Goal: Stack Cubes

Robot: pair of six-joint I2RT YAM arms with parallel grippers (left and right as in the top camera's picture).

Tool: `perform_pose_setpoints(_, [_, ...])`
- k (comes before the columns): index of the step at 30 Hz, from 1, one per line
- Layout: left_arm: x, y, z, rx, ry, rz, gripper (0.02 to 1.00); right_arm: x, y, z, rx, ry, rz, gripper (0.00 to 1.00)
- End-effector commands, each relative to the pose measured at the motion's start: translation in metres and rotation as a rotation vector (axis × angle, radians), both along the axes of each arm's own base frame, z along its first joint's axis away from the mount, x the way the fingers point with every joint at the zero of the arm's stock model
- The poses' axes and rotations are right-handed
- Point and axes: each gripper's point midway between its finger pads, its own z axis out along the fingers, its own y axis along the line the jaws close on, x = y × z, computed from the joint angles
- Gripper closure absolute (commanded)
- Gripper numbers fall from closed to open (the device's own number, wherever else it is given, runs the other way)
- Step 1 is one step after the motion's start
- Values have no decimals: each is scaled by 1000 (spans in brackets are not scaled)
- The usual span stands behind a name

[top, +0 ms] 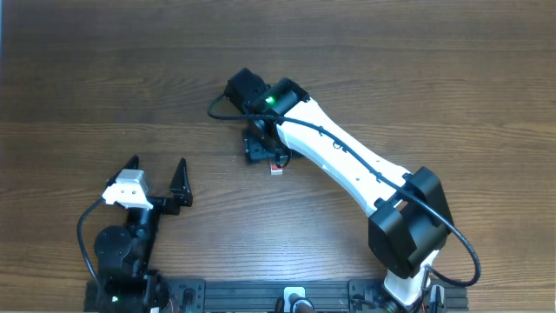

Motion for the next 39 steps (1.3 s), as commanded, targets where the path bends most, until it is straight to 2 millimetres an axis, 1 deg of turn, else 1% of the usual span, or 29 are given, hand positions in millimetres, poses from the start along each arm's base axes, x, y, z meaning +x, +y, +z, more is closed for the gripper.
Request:
perform_pose_setpoints(1, [0,2,-1,12,-3,9,18,24,4,22,19,-118,9,9])
perform_pose_setpoints(4, [0,2,-1,12,-3,9,18,34,0,54,43,-192,43,9])
perform_pose_setpoints(5, [0,2,-1,12,-3,9,20,36,-5,64,43,-211,44,9])
perform_pose_setpoints(7, [0,2,-1,12,-3,9,20,38,-23,89,25,-265,24,7])
perform_pose_setpoints(8, [0,2,-1,12,-3,9,18,39,-38,105,11,-306,13,9])
perform_pose_setpoints(9, [0,2,-1,12,-3,9,20,40,-50,117,-4,-337,-2,7])
perform_pose_setpoints(12, [0,2,-1,12,-3,9,20,36,-102,152,-80,-426,-86,9])
perform_pose_setpoints(15, [0,2,-1,12,-3,9,20,26,-152,177,-145,-471,-163,7])
perform_pose_setpoints(18, [0,2,-1,12,-3,9,20,11,-184,192,-173,-513,-208,9])
perform_pose_setpoints(19, [0,2,-1,12,-3,9,20,8,-189,195,-173,-533,-214,9])
perform_pose_setpoints(22, [0,2,-1,12,-3,9,20,-5,-201,201,-157,-600,-216,7])
perform_pose_setpoints(24, [0,2,-1,12,-3,9,20,-13,-210,197,-127,-629,-242,9])
perform_pose_setpoints(30, [0,2,-1,12,-3,9,20,-41,-233,167,25,-691,-294,9])
perform_pose_setpoints(34, [0,2,-1,12,-3,9,20,-55,-248,151,96,-812,-319,12])
perform_pose_setpoints(39, [0,2,-1,12,-3,9,20,-69,-256,136,160,-987,-331,7])
